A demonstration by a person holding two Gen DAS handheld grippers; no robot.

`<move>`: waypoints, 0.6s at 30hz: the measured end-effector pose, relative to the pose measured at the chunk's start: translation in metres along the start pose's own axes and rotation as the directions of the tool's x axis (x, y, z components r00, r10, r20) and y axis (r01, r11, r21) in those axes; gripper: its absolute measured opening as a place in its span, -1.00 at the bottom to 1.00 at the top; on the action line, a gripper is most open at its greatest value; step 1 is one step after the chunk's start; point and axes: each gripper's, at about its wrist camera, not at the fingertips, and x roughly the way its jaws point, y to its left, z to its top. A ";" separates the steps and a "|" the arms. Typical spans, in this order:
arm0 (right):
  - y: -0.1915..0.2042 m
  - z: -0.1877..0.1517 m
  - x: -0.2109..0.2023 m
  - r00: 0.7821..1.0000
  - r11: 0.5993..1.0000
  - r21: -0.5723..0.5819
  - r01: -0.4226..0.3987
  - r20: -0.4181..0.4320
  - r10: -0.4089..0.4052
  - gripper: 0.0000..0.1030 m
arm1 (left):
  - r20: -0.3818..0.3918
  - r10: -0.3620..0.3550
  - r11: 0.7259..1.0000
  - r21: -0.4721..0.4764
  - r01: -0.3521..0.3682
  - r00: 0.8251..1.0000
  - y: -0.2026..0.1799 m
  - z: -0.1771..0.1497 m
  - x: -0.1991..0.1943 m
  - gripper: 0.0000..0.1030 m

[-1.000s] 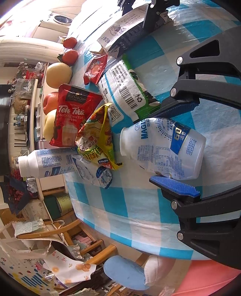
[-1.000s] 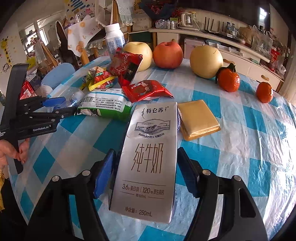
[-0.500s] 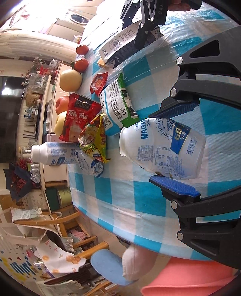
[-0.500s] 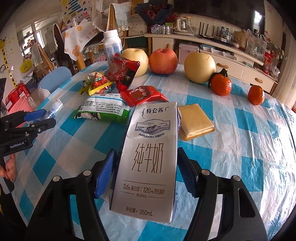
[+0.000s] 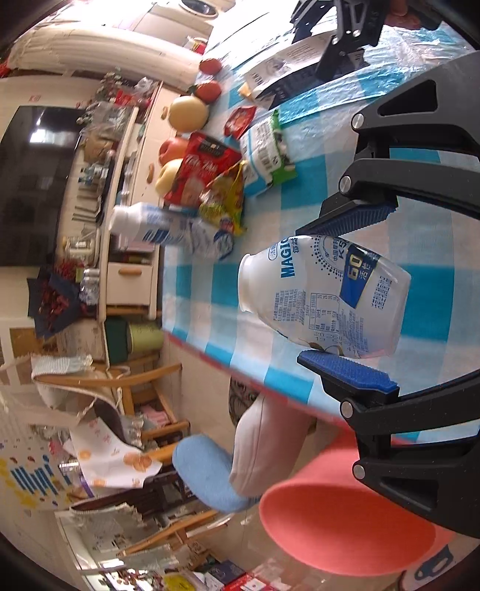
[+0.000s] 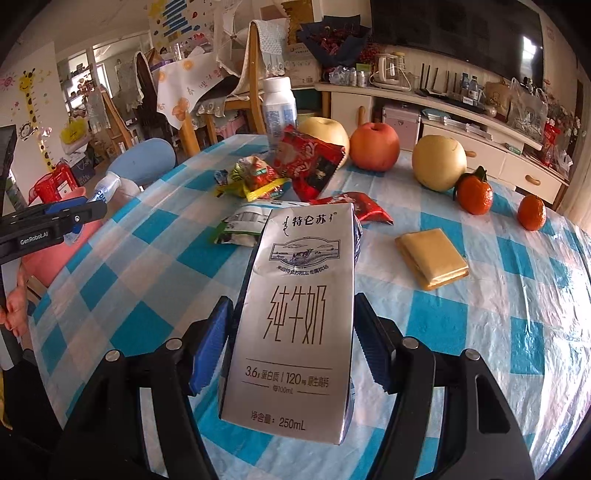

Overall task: Collect trash
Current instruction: 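Carry the bottle and carton with both tools over the pink bucket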

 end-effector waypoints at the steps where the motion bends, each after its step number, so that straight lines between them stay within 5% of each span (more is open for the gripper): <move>1: 0.006 0.001 -0.001 1.000 1.000 0.000 -0.009 0.003 0.009 0.30 | 0.006 0.010 1.000 -0.014 -0.010 1.000 0.008 0.002 -0.003 0.20; 18: 0.132 0.035 0.000 0.978 0.978 -0.020 -0.208 0.019 0.208 0.30 | 0.045 0.133 0.970 -0.210 -0.121 0.990 0.106 0.007 -0.037 0.20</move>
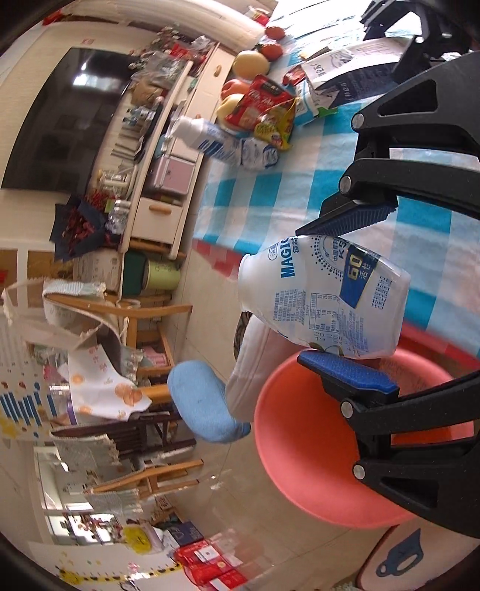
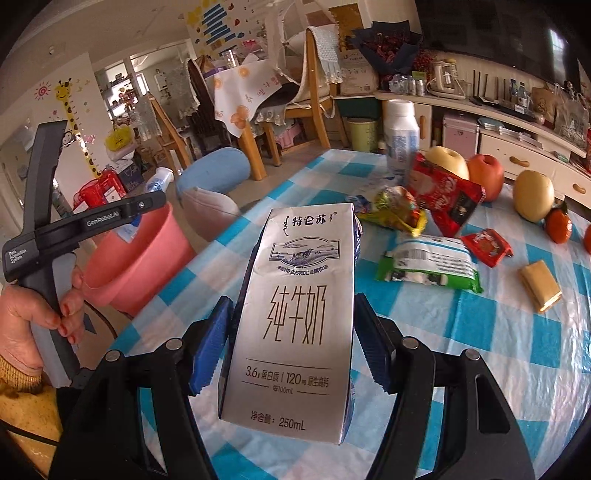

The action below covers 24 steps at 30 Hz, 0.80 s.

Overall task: Collect trash
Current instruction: 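Carry the bottle and carton with both tools over the pink bucket, then open both tools to drop the bottle and carton into the bucket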

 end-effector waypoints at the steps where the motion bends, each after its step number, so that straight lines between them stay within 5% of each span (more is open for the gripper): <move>1: 0.010 0.003 0.003 1.000 1.000 -0.010 -0.013 0.000 0.013 0.30 | 0.000 0.006 1.000 -0.018 -0.006 1.000 0.008 0.001 -0.001 0.20; 10: 0.107 0.045 0.035 0.992 0.982 -0.143 -0.124 0.001 0.126 0.30 | 0.000 0.069 0.983 -0.171 -0.068 0.998 0.079 0.004 -0.006 0.21; 24: 0.207 0.086 0.110 0.979 0.940 -0.276 -0.203 -0.060 0.194 0.31 | -0.052 0.152 0.893 -0.420 -0.160 0.987 0.176 -0.010 0.004 0.20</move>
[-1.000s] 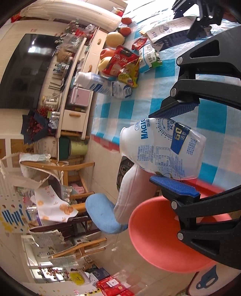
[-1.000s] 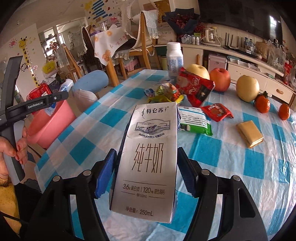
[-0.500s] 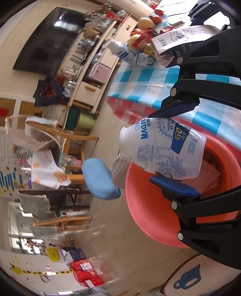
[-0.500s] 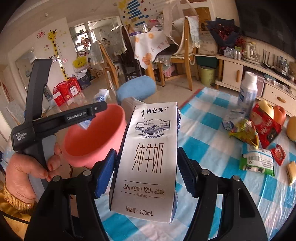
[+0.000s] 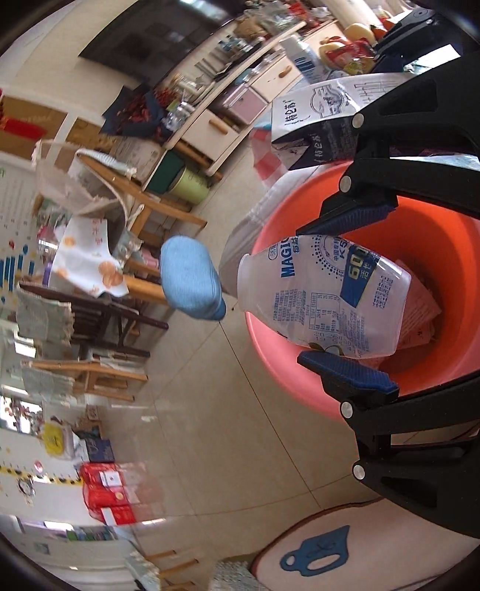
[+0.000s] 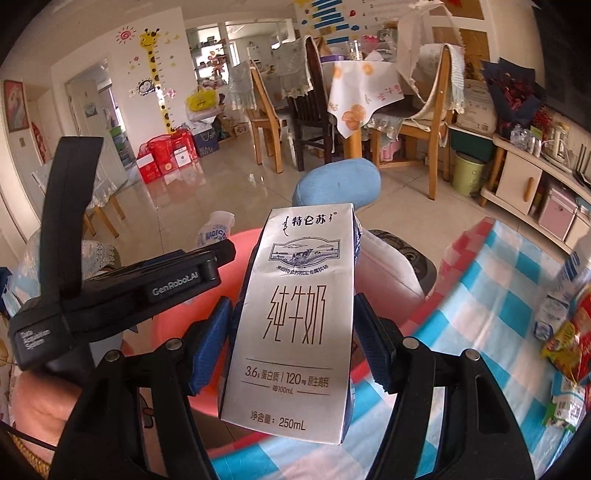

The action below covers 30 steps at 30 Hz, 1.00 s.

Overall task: Collect trash
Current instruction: 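Open both tools to drop the bottle and carton into the bucket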

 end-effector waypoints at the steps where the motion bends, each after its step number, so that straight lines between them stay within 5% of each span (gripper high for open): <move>1: 0.000 0.001 0.006 1.000 1.000 -0.002 -0.003 -0.004 0.003 0.32 | -0.004 0.009 1.000 -0.017 -0.009 1.000 0.004 0.001 0.002 0.20; 3: 0.000 0.003 0.018 1.000 1.000 0.002 -0.015 -0.024 0.015 0.32 | -0.014 0.017 0.999 -0.036 -0.017 1.000 0.011 0.002 0.006 0.22; 6: -0.002 -0.001 0.022 1.000 0.999 0.033 0.001 -0.022 0.000 0.71 | -0.018 0.040 0.998 -0.056 -0.041 0.999 0.015 0.002 0.009 0.67; 14: -0.015 -0.012 -0.001 0.998 0.994 0.096 0.049 0.028 -0.052 0.75 | -0.004 0.053 0.996 -0.072 -0.053 0.999 0.015 0.000 0.008 0.74; 30: -0.028 -0.057 -0.044 0.971 0.971 0.015 0.238 0.032 -0.239 0.83 | 0.128 0.001 0.995 0.101 -0.014 0.992 -0.039 -0.003 -0.015 0.75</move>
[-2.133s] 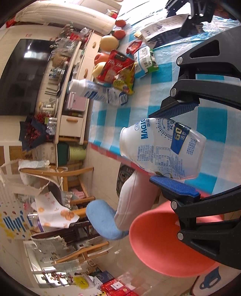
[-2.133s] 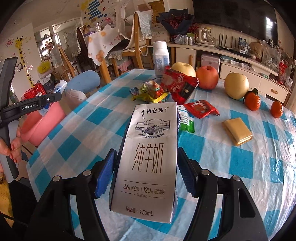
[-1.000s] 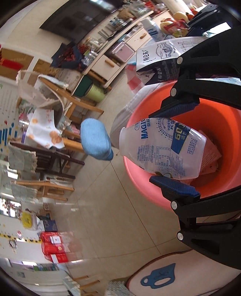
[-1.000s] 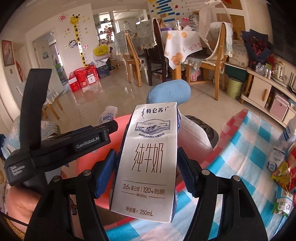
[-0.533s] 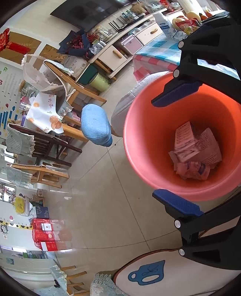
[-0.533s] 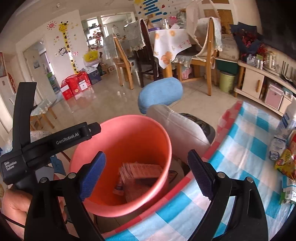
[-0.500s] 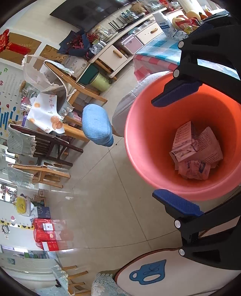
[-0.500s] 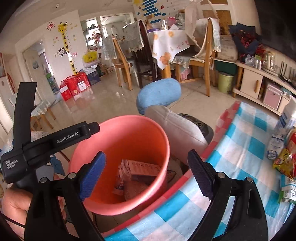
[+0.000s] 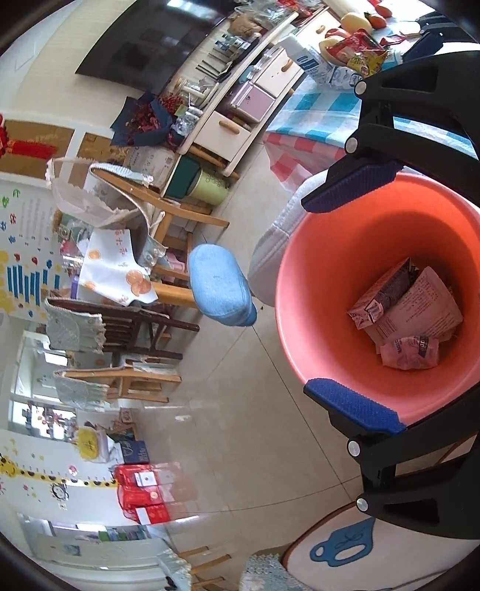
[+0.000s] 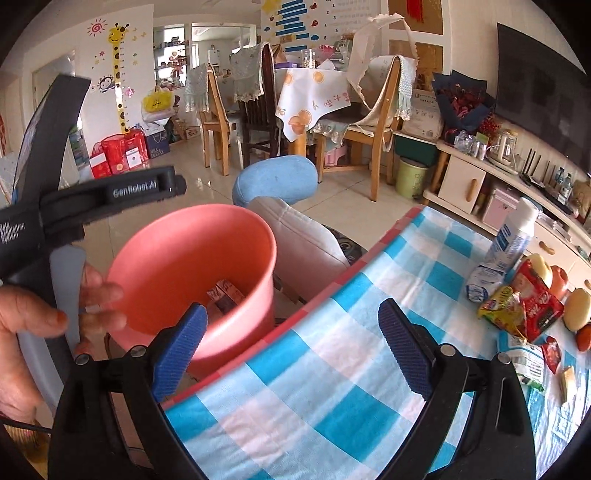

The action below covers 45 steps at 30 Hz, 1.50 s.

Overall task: Collect trash
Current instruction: 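Open both tools to drop the bottle and carton into the bucket, then bring both open tools back over the remaining table items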

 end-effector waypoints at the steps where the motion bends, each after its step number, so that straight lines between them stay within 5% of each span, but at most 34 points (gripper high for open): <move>1: -0.002 -0.003 -0.002 1.000 1.000 0.002 0.006 -0.002 -0.006 0.83 | 0.003 -0.007 1.000 0.010 0.007 1.000 -0.004 -0.001 -0.001 0.75; 8: -0.010 -0.020 -0.014 0.998 0.997 -0.039 0.062 -0.006 -0.062 0.84 | -0.006 -0.024 0.997 0.071 0.025 1.000 -0.026 -0.003 -0.006 0.75; 16: -0.014 -0.042 -0.026 0.993 0.988 -0.101 0.118 0.007 -0.118 0.86 | -0.054 -0.049 0.997 -0.057 0.046 0.997 -0.015 -0.002 -0.005 0.75; 32: -0.060 -0.073 -0.062 0.980 0.976 -0.091 0.199 0.028 -0.197 0.87 | -0.044 -0.131 0.986 0.101 0.135 0.990 -0.080 -0.018 -0.012 0.75; 45: -0.093 -0.095 -0.092 0.966 0.964 -0.076 0.254 0.069 -0.249 0.87 | -0.046 -0.101 0.968 0.227 0.109 0.994 -0.122 -0.037 -0.012 0.75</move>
